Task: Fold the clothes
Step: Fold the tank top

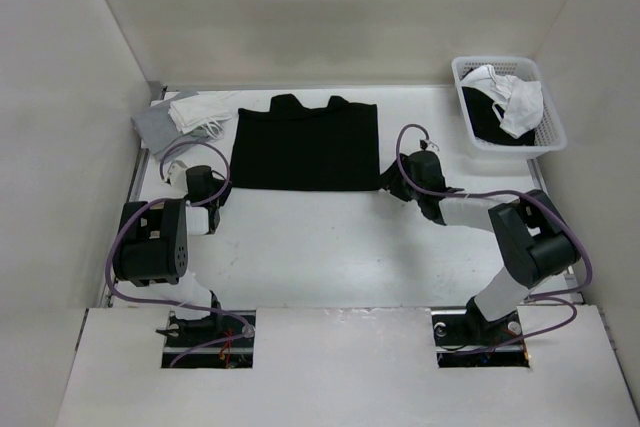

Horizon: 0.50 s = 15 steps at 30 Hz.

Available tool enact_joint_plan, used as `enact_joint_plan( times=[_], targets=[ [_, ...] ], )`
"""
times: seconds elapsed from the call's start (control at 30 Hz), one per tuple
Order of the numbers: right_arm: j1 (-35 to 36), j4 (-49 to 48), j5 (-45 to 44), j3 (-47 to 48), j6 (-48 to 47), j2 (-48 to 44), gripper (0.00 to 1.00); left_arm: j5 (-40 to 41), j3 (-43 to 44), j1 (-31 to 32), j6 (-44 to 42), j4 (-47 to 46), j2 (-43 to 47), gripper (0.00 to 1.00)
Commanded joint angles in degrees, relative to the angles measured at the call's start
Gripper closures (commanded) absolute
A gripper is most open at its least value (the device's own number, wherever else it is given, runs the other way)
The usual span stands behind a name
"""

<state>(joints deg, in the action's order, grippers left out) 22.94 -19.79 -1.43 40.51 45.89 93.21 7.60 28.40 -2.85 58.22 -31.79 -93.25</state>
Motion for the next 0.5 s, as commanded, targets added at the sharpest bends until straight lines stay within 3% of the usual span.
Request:
enact_joint_plan(
  times=[0.0, 0.1, 0.2, 0.47],
  targets=[
    [-0.2, -1.6, -0.7, -0.2, 1.6, 1.6, 0.50, -0.5, 1.2, 0.2, 1.1, 0.4, -1.0, 0.94],
    [-0.2, 0.6, -0.5, 0.9, 1.9, 1.6, 0.50, -0.4, 1.5, 0.3, 1.4, 0.1, -0.4, 0.96],
    [-0.1, 4.8, 0.0, 2.5, 2.0, 2.1, 0.57, -0.2, 1.4, 0.6, 1.5, -0.2, 0.5, 0.97],
    [0.0, 4.7, 1.8, 4.1, 3.8, 5.1, 0.63, -0.6, 1.0, 0.6, 2.2, -2.4, -1.0, 1.00]
  ],
)
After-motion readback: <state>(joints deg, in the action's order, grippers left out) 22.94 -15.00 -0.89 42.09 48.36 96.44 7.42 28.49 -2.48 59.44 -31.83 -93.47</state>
